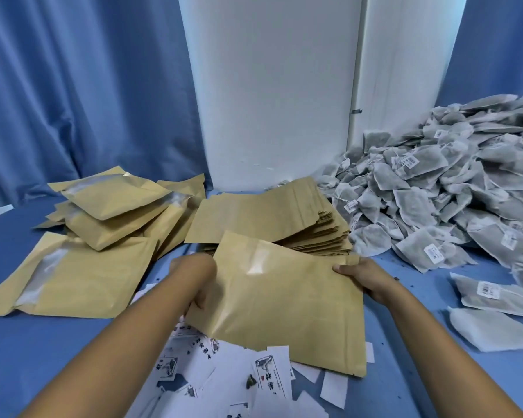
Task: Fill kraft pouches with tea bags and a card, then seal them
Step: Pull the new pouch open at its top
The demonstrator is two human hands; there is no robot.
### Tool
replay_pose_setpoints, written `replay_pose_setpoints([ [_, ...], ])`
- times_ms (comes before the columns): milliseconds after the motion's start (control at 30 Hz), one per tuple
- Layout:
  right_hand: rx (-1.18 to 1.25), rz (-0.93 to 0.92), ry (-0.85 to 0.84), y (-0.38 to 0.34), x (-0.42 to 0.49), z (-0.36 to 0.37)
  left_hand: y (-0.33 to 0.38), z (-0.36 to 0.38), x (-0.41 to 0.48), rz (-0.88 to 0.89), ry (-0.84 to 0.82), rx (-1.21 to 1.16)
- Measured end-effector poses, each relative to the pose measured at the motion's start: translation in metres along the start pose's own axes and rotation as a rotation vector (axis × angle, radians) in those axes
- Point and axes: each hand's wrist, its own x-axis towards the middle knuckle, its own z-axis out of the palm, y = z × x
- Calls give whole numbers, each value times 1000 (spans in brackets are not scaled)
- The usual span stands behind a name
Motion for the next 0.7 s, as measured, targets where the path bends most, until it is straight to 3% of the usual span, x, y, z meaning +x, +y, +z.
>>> replay_pose_setpoints([
  [67, -60, 8, -5, 4, -2, -7, 25, 5, -12, 35, 264, 238],
  [133, -128, 28, 12, 6, -4, -17, 52, 8, -17, 10, 345, 351],
  [200, -166, 30, 37, 11, -3, -31, 74, 9, -27, 33, 452, 353],
  [267, -194, 36, 42, 14, -5, -41, 94, 10, -35, 130, 684, 253],
  [333, -190, 42, 41, 14, -8, -43, 121, 17, -42, 349, 834, 116],
  [400, -52, 35, 54, 18, -7, -41, 154, 33, -57, 708, 628, -27],
  [467, 318, 80, 16, 25, -7, -40, 187, 52, -74, 916, 321, -177],
  [533, 570, 119, -58, 30, -10, -43, 214, 63, -79, 950, 237, -278],
  [700, 648, 110, -168, 32, -16, -59, 245, 68, -75, 897, 140, -456],
])
